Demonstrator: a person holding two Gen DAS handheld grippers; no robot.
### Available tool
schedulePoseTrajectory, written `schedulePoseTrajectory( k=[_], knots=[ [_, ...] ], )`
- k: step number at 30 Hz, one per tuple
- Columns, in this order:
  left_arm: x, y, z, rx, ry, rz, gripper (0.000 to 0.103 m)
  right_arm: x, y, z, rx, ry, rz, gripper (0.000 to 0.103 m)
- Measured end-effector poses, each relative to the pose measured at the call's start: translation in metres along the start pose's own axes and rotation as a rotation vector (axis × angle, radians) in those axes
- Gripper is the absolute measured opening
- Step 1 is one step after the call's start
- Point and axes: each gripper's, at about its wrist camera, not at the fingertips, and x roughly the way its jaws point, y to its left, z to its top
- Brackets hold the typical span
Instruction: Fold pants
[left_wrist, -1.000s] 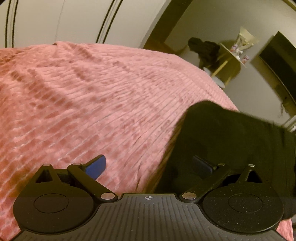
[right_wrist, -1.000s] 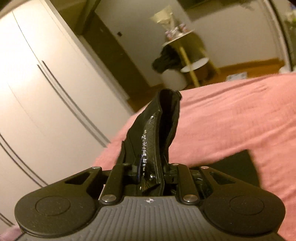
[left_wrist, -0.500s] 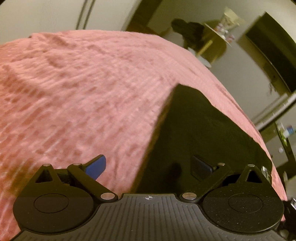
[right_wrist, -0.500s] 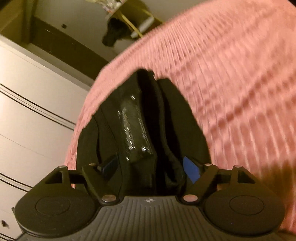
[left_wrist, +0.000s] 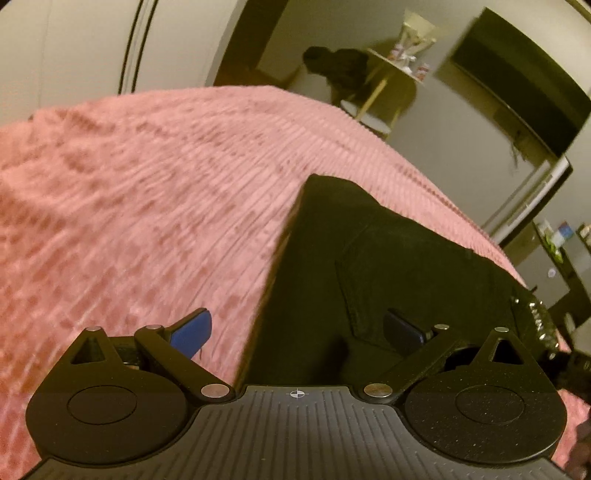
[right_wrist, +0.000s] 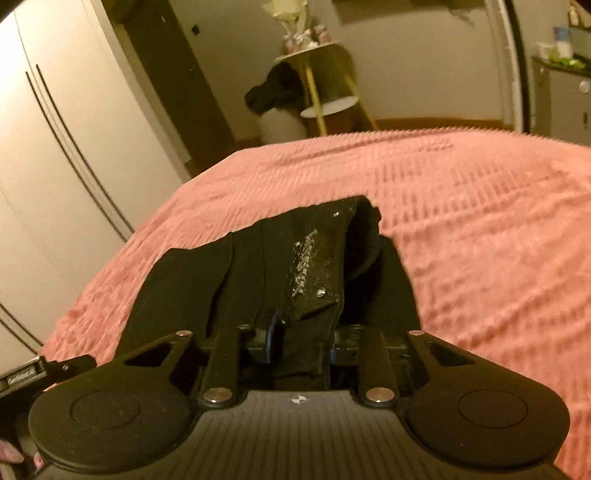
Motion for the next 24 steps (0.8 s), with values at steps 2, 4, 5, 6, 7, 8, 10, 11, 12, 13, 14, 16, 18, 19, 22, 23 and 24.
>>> schedulePoseTrajectory(
  k=[2,4,5,6,7,8,10,11,12,13,14,16,18,19,22,23,24],
  knots=[
    [0.003,-0.005,-0.001,0.036,0.014,0.015,0.102,0.011,-0.007,-0.007,0.012,0.033,-0.042,0.024],
    [0.012,-0.011,-0.003,0.075,0.069,0.041,0.102,0.03,-0.009,-0.02,-0.041,0.099,-0.118,0.03],
    [0.019,-0.013,-0.005,0.092,0.112,0.057,0.102,0.034,-0.009,-0.021,-0.039,0.133,-0.14,0.035],
    [0.028,-0.015,-0.007,0.108,0.171,0.08,0.102,0.036,-0.01,-0.017,-0.033,0.15,-0.166,0.054],
    [0.035,-0.017,-0.008,0.121,0.212,0.1,0.102,0.033,-0.01,-0.013,-0.034,0.157,-0.203,0.069],
    [0.035,-0.017,-0.008,0.127,0.214,0.105,0.102,0.028,-0.009,-0.009,-0.037,0.151,-0.222,0.071],
    [0.022,-0.017,-0.006,0.121,0.139,0.081,0.102,0.011,-0.009,-0.004,-0.032,0.104,-0.221,0.07],
    [0.012,-0.017,-0.004,0.12,0.079,0.069,0.102,0.007,-0.008,-0.002,-0.047,0.072,-0.243,0.07],
    [0.003,-0.018,-0.002,0.118,0.017,0.059,0.102,-0.002,-0.005,0.002,-0.068,0.038,-0.257,0.07],
    [-0.004,-0.019,-0.001,0.116,-0.037,0.057,0.102,-0.008,-0.004,0.007,-0.078,-0.006,-0.263,0.07],
    [-0.008,-0.022,0.001,0.117,-0.087,0.057,0.102,-0.012,-0.001,0.013,-0.086,-0.039,-0.252,0.069],
    [-0.005,-0.031,0.008,0.131,-0.121,0.048,0.102,-0.011,0.008,0.024,-0.119,-0.073,-0.197,0.05],
    [0.008,-0.049,0.02,0.159,-0.09,0.041,0.102,0.003,0.019,0.035,-0.156,-0.071,-0.152,0.031],
    [0.015,-0.06,0.025,0.188,-0.09,0.039,0.102,0.013,0.026,0.04,-0.178,-0.07,-0.136,0.025],
    [0.034,-0.092,0.033,0.296,-0.123,0.047,0.102,0.044,0.04,0.05,-0.245,-0.074,-0.182,0.021],
    [0.044,-0.104,0.037,0.336,-0.119,0.058,0.102,0.052,0.04,0.051,-0.257,-0.075,-0.183,0.021],
    [0.051,-0.115,0.037,0.364,-0.114,0.063,0.102,0.059,0.039,0.052,-0.258,-0.067,-0.18,0.021]
  ],
)
